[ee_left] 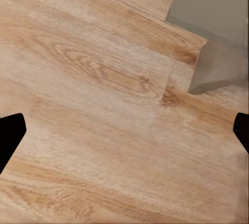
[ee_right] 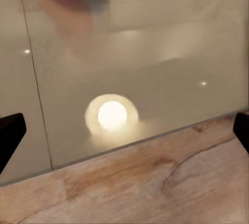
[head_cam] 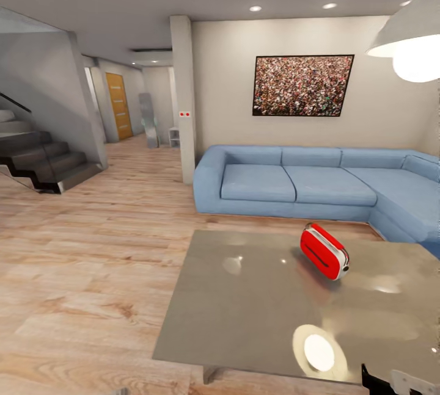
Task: Turn on the radio receiver that's on the table in the living room.
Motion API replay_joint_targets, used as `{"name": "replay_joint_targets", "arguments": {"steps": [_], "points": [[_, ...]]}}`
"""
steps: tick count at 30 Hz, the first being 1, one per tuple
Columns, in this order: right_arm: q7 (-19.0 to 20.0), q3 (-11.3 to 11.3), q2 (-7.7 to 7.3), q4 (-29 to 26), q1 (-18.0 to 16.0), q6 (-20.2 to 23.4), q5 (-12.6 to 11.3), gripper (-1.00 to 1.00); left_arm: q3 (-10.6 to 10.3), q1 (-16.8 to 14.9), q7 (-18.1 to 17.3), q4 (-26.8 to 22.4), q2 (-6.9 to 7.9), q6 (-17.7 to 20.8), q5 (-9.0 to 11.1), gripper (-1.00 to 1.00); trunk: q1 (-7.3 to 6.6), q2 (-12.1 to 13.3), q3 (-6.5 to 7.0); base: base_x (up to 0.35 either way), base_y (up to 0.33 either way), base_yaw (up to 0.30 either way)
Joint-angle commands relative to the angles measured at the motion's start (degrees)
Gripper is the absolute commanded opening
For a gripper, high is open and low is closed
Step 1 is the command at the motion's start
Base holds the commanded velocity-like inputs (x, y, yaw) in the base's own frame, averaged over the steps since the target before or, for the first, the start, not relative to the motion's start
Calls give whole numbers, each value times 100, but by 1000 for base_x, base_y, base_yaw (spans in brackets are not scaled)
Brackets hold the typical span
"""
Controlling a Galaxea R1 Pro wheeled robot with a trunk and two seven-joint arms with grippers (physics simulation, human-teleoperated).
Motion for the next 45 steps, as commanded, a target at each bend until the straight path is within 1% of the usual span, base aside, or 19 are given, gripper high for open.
{"name": "replay_joint_targets", "arguments": {"steps": [1,12,16,18,30,37,45], "points": [[0,0,0,0,0,0,0,100,0,0,0,0,0,0,0,100,0,0,0,17,-301,0],[0,0,0,0,0,0,0,100,-6,-1,0,0,0,1,0,100,0,0,0,3,-313,0],[0,0,0,0,0,0,0,100,-166,-1,7,0,-22,1,-4,100,0,0,0,0,-335,0],[0,0,0,0,0,0,0,100,-205,-1,9,0,-25,1,-4,100,0,0,0,0,-337,0],[0,0,0,0,0,0,0,100,-244,-1,9,82,-21,-8,0,100,0,0,0,0,-323,0],[0,0,0,0,0,0,0,100,-235,-1,9,105,-18,-63,0,100,0,0,0,12,-47,0],[0,0,0,0,0,0,0,100,-232,-1,9,109,-18,-121,0,100,0,0,0,308,-1,0]]}}
